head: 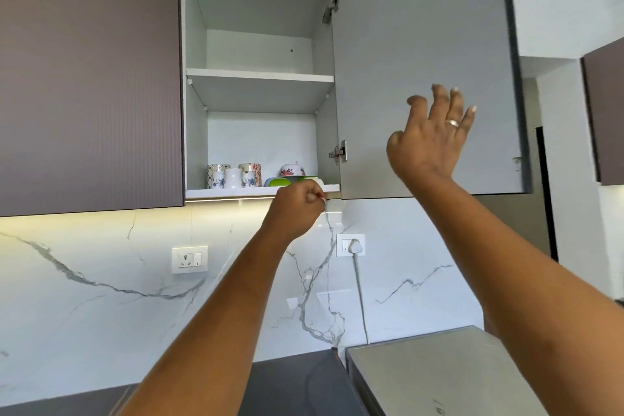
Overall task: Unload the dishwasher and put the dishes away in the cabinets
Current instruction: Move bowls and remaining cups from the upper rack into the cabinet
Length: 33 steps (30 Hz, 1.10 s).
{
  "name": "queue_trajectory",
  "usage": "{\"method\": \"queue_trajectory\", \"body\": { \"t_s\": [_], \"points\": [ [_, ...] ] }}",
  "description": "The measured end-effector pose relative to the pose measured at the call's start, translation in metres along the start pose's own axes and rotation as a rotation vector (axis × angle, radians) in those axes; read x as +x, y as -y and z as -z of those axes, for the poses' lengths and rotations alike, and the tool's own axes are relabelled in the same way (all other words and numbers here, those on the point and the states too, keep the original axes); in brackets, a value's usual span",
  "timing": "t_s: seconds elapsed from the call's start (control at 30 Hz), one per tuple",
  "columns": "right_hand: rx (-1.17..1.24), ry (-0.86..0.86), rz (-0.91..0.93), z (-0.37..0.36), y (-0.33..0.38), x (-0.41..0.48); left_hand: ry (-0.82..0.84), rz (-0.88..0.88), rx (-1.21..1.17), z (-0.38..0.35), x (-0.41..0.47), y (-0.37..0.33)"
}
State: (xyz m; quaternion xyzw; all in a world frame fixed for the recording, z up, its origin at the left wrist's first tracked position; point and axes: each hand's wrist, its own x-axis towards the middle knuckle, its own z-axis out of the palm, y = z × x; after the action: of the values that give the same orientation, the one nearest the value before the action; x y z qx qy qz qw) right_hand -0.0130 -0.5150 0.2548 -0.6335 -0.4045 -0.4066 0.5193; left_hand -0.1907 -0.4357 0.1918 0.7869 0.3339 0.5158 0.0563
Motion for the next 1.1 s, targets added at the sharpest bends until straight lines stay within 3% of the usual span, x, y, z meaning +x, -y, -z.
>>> {"method": "queue_trajectory", "body": {
  "t_s": [0.2,0.33,0.43,0.63,0.77,1.1],
  "points": [
    [-0.074,-0.069,-0.068,0.031,-0.05,0.011,-0.004,-0.013,-0.11,-0.032,-0.006,-0.066],
    [0.162,0.118,-0.259,0.036,-0.092,0.001,-0.039,-0.029,-0.144,-0.059,-0.009,-0.11],
    [0.342,0.191,-0.271,0.034,-0.115,-0.012,-0.09,-0.067,-0.136,-0.077,-0.017,-0.138],
    [0.48,0.112,-0.19,0.027,-0.119,-0.031,-0.12,-0.116,-0.077,-0.089,-0.036,-0.162],
    [0.568,0.077,-0.042,0.028,-0.096,-0.045,-0.165,-0.095,-0.075,-0.084,-0.034,-0.168],
    [1.006,0.276,0.154,0.021,-0.02,-0.09,-0.375,-0.07,-0.071,-0.045,-0.023,-0.152]
  ]
}}
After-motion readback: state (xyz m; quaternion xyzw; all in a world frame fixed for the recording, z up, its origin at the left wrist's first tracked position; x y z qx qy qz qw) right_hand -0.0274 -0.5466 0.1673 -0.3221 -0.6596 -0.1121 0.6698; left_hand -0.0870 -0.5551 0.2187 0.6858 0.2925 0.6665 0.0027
